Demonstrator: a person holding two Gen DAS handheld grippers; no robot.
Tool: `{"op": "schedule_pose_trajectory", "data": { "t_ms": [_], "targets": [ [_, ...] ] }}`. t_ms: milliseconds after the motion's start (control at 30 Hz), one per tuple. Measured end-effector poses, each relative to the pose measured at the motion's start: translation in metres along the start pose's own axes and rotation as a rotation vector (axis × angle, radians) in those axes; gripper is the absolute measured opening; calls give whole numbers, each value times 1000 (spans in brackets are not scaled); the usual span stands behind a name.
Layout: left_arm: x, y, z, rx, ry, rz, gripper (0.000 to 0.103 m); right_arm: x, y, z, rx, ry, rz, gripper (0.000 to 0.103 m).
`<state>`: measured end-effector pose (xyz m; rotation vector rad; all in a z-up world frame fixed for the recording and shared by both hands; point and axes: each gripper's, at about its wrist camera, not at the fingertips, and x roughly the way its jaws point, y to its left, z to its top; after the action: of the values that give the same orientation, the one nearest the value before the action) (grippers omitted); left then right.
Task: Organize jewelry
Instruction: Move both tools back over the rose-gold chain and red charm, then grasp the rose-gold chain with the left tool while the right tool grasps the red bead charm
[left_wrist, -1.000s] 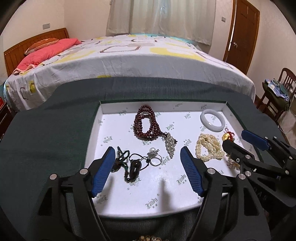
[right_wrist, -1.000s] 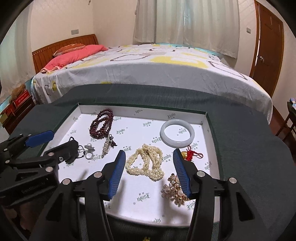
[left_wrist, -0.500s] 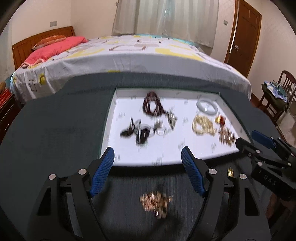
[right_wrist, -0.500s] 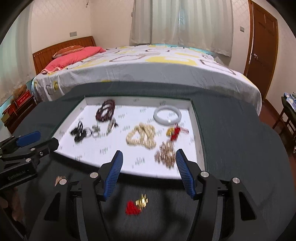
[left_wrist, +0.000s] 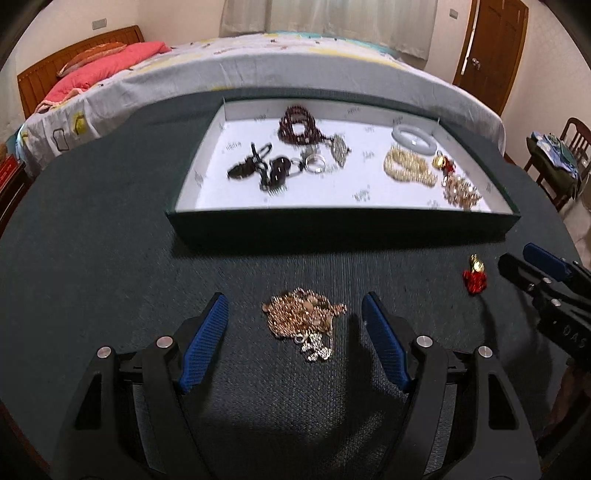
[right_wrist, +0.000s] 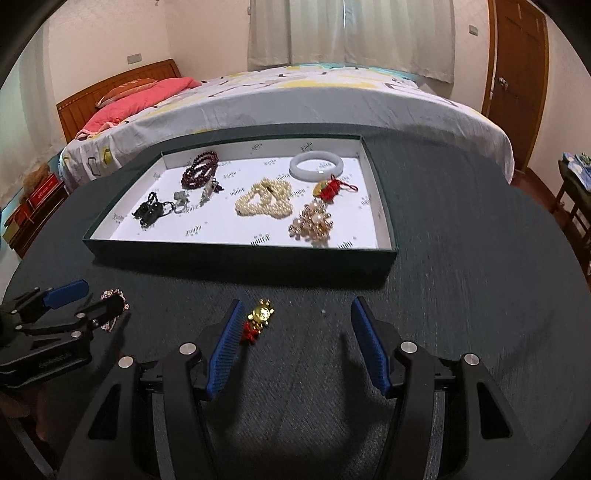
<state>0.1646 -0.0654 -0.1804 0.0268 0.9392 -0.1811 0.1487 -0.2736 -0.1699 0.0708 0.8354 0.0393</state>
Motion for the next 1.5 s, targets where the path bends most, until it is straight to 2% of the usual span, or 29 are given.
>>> {"op": "schedule_pose_trajectory", "data": {
  "t_ms": [167, 233, 300, 467, 700, 767, 1067, 1300, 1500],
  "targets": [
    [2, -1, -1, 17, -5, 2, 67, 0, -2, -1, 6, 0, 7, 58],
    [1, 0, -1, 28, -12, 0, 54, 1, -3, -2, 10, 1, 10, 58],
    [0, 2, -2, 41, -19, -2, 47, 3, -3, -2, 14, 5, 12, 58],
    [-3, 4, -5, 68, -32, -18, 20, 7, -3, -4, 18, 15, 14, 58],
    [-6, 6, -6, 78, -34, -35, 15, 8, 2, -4, 9, 18, 19, 58],
    [-9, 7, -4, 81, -45, -32, 10, 8, 4, -4, 5, 19, 20, 58],
    [-23, 20, 1, 64, -77, -16, 10, 16, 15, -3, -5, 45, 42, 58],
    [-28, 25, 2, 53, -88, -17, 10, 23, 26, -5, -44, 59, 25, 58],
    [-31, 26, 2, 50, -95, -16, 9, 19, 25, -8, -55, 57, 18, 38]
  ]
}}
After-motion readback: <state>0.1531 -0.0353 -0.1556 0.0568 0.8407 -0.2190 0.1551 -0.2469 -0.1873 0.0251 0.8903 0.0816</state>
